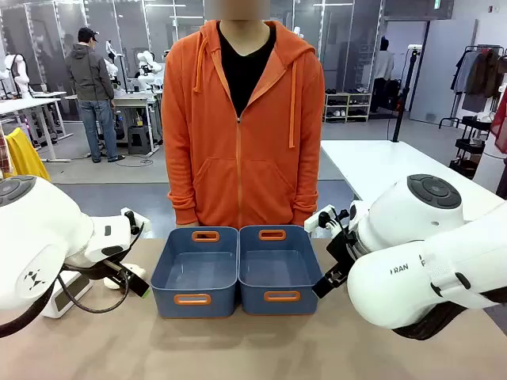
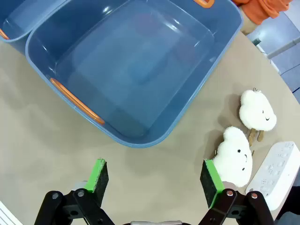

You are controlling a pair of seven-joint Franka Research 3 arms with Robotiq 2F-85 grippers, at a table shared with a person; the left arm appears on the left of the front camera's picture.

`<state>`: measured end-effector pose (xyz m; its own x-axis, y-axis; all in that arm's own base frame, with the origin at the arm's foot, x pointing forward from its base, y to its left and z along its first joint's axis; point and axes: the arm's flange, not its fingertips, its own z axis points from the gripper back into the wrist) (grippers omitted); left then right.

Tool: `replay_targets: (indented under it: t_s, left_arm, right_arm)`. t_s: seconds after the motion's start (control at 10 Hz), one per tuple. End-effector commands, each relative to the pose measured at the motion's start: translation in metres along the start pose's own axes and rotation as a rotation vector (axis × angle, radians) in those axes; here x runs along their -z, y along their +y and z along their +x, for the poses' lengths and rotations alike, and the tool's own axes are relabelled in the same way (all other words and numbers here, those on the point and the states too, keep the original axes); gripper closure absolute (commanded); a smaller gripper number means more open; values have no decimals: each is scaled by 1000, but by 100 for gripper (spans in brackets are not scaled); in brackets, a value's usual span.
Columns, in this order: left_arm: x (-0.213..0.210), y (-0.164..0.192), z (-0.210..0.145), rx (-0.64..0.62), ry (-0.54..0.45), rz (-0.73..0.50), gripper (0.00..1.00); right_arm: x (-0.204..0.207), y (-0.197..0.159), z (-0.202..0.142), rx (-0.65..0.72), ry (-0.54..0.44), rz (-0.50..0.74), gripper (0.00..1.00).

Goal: Sort the digital clocks into the basket.
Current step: Pick up the Digital clock from the table and place it into the empty Plastic storage basket.

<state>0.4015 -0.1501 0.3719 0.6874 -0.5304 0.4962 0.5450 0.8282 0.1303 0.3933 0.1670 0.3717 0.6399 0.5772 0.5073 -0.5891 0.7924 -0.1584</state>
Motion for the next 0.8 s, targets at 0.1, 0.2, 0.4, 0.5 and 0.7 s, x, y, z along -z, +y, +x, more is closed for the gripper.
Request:
replay_targets:
  t_s: [0.1, 0.2, 0.4, 0.5, 0.7]
  left_arm:
    - [0, 0, 0, 0, 0, 0, 0]
    - [0, 0, 0, 0, 0, 0, 0]
    - [0, 0, 0, 0, 0, 0, 0]
    - [0, 0, 0, 0, 0, 0, 0]
    - [-24, -3, 21, 59, -22, -67, 0]
  right_arm:
    - [0, 0, 0, 0, 0, 0, 0]
    - [0, 0, 0, 0, 0, 0, 0]
    - [0, 0, 0, 0, 0, 0, 0]
    - [0, 0, 0, 0, 0, 0, 0]
    - [0, 0, 0, -2, 0, 0, 0]
